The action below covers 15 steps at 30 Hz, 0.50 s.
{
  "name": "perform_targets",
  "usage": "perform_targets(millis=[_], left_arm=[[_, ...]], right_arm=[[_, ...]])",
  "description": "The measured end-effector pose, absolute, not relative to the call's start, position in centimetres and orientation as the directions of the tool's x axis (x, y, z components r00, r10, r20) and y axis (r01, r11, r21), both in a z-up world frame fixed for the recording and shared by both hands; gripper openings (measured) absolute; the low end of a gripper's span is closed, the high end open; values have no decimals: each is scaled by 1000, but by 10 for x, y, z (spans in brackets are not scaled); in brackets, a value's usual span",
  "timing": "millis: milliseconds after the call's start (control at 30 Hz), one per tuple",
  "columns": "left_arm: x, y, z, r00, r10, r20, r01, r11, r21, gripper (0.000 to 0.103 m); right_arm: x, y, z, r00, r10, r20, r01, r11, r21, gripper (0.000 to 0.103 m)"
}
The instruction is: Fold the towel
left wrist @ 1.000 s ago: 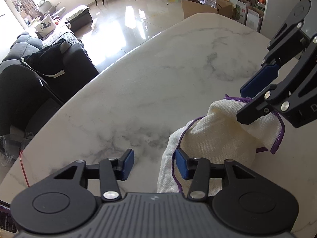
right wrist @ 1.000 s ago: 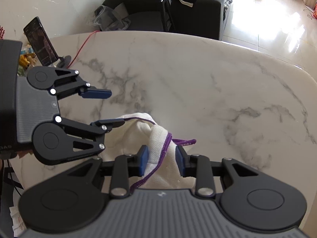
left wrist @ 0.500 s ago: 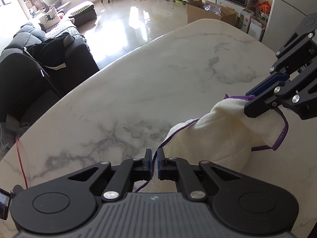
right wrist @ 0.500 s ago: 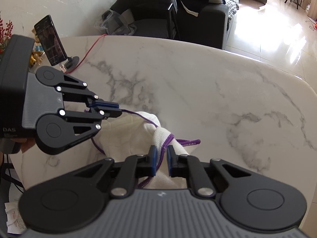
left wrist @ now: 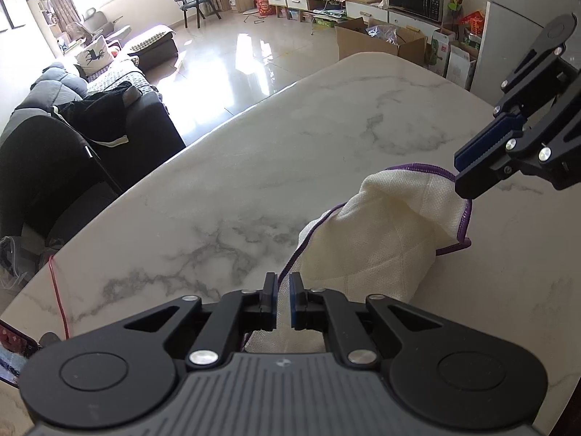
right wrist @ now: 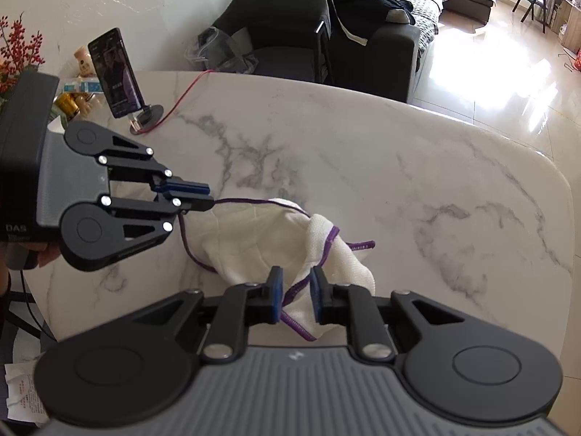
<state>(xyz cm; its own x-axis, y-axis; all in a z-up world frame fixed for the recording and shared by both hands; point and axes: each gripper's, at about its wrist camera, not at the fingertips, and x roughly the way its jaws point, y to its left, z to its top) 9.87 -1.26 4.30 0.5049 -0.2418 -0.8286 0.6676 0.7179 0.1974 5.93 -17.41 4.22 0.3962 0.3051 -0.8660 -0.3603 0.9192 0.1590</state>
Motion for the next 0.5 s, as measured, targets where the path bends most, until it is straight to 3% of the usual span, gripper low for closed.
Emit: perform_targets(millis=[100, 333, 500], left_arm=[[100, -19, 39, 505, -248, -827, 692, 689, 216, 46], [115, -29, 25, 487, -231, -842, 705, 674, 223, 48], [134, -27, 13, 438, -228, -869, 697, 697, 169, 42]], right_arm=[[69, -174, 41, 391, 302, -869, -329, 928, 174, 33], [85, -170, 32, 372, 291, -881, -302, 936, 181, 47], [95, -169, 20, 345, 291, -892, -286, 938, 195, 50]])
